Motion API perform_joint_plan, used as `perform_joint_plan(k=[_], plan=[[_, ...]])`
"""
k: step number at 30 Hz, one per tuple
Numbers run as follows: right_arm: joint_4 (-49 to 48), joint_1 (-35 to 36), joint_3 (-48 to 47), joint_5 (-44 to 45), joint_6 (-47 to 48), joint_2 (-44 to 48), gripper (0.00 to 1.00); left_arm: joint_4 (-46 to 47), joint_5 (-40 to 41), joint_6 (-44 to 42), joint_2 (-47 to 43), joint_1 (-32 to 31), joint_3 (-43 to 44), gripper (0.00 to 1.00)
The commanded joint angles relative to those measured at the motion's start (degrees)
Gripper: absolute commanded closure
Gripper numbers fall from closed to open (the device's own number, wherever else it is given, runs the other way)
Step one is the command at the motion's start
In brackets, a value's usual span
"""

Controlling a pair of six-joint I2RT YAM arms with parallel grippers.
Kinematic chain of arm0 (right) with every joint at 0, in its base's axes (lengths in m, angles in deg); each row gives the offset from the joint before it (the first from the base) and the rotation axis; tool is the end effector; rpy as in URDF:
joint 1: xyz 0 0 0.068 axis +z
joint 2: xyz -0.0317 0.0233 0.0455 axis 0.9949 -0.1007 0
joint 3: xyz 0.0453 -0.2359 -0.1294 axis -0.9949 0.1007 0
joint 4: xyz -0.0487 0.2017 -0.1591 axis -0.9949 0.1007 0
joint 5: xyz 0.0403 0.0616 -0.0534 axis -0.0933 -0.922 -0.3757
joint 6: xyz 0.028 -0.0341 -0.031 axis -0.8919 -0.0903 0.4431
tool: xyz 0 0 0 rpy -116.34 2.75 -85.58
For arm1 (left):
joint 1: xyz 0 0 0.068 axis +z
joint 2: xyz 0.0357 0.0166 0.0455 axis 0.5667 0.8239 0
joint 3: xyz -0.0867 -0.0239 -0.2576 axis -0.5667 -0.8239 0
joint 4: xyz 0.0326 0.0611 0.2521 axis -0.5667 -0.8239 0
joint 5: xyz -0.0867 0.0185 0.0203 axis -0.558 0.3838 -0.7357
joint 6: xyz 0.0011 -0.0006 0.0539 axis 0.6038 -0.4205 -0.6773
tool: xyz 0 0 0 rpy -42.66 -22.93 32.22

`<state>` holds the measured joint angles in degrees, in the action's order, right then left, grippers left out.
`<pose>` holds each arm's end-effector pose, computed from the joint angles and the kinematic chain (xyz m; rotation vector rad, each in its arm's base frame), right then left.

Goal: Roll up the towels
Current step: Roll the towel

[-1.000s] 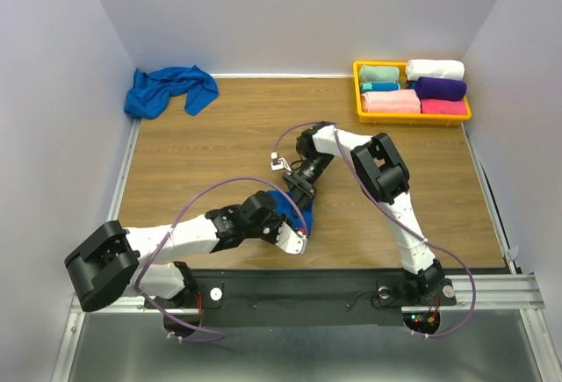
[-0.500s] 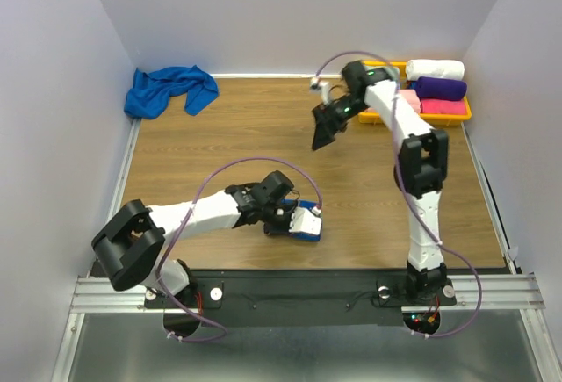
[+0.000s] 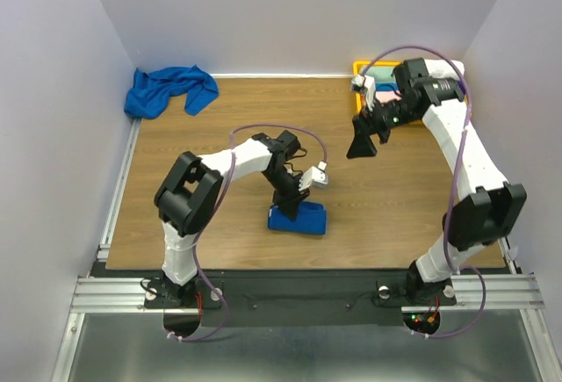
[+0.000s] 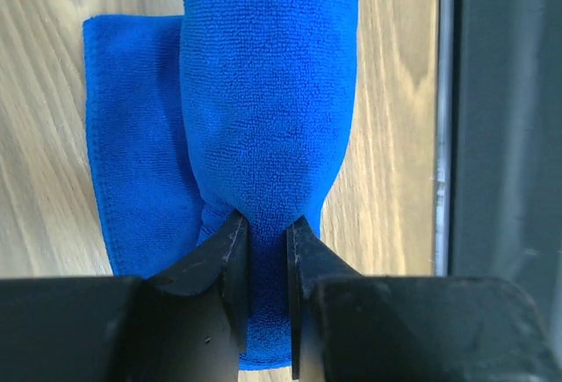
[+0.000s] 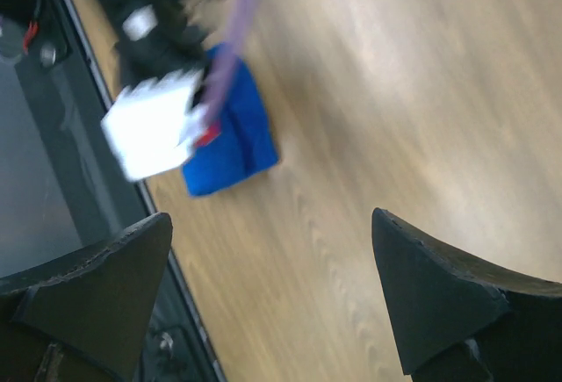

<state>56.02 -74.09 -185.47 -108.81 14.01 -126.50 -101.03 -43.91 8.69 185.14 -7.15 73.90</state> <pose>0.3219 0.0841 0.3723 -1.1485 2.1166 0.9077 0.2560 -0.2607 0.1845 1.9856 1.7612 -1.0367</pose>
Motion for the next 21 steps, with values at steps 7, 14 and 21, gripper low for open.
perform_joint_plan(k=[7,14,21], plan=[[-16.46,14.98,24.12,19.66,-2.58,18.73,0.08,-19.08,-7.58,-5.57,19.79,8.53,15.33,0.94],[-33.28,33.35,33.99,35.76,-4.26,17.60,0.10,-21.28,-8.37,-5.92,23.40,9.68,19.39,0.94],[-47.53,44.97,45.94,45.96,-0.22,14.44,0.06,-22.25,-9.42,-6.71,24.99,10.73,19.91,0.91]])
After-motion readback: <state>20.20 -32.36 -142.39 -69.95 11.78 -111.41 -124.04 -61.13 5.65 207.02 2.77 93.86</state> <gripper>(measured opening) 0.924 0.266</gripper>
